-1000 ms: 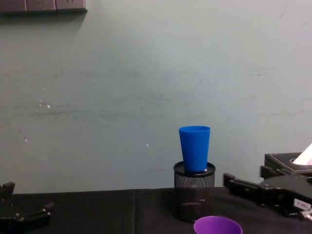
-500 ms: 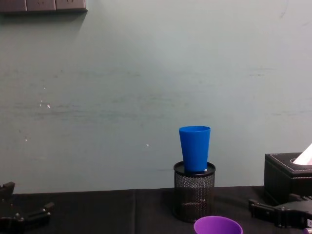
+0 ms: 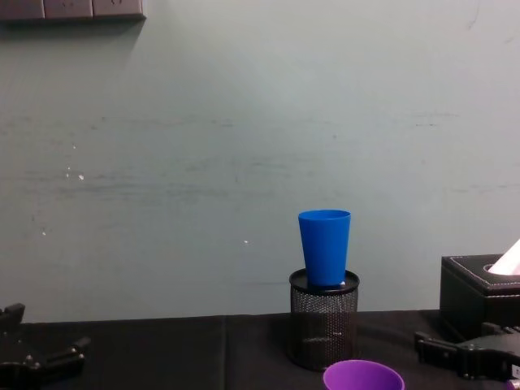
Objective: Pick up one cup with a gripper and tap it against the other cup.
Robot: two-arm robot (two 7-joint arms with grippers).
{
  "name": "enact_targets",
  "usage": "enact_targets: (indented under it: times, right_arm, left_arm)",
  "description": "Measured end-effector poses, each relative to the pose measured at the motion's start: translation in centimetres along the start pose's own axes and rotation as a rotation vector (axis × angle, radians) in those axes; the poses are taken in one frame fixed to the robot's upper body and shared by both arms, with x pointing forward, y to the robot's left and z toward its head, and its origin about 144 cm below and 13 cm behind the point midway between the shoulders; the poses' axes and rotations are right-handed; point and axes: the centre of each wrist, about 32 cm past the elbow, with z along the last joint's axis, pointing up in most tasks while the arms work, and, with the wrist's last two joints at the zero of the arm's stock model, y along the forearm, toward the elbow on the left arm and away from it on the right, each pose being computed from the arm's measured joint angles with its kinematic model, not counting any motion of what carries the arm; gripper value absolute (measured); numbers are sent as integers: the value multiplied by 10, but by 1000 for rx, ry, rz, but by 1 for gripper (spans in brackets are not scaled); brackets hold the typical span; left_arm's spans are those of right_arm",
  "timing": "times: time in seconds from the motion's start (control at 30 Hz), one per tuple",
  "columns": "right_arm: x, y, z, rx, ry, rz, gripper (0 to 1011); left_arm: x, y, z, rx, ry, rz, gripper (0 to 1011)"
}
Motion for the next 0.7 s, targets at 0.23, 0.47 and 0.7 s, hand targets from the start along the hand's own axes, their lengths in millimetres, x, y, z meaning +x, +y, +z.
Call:
enact_targets:
  times: [0.23,0.47,0.7]
  right_arm:
    - [0,0,0,-1,0,-1,1003]
    - [0,0,0,-1,0,-1,1003]
    - [0,0,0,-2,0,-2,1003]
  left_arm:
    - [0,0,0,0,0,0,1000]
    - [0,0,0,0,0,0,1000]
    - [0,0,0,0,0,0,1000]
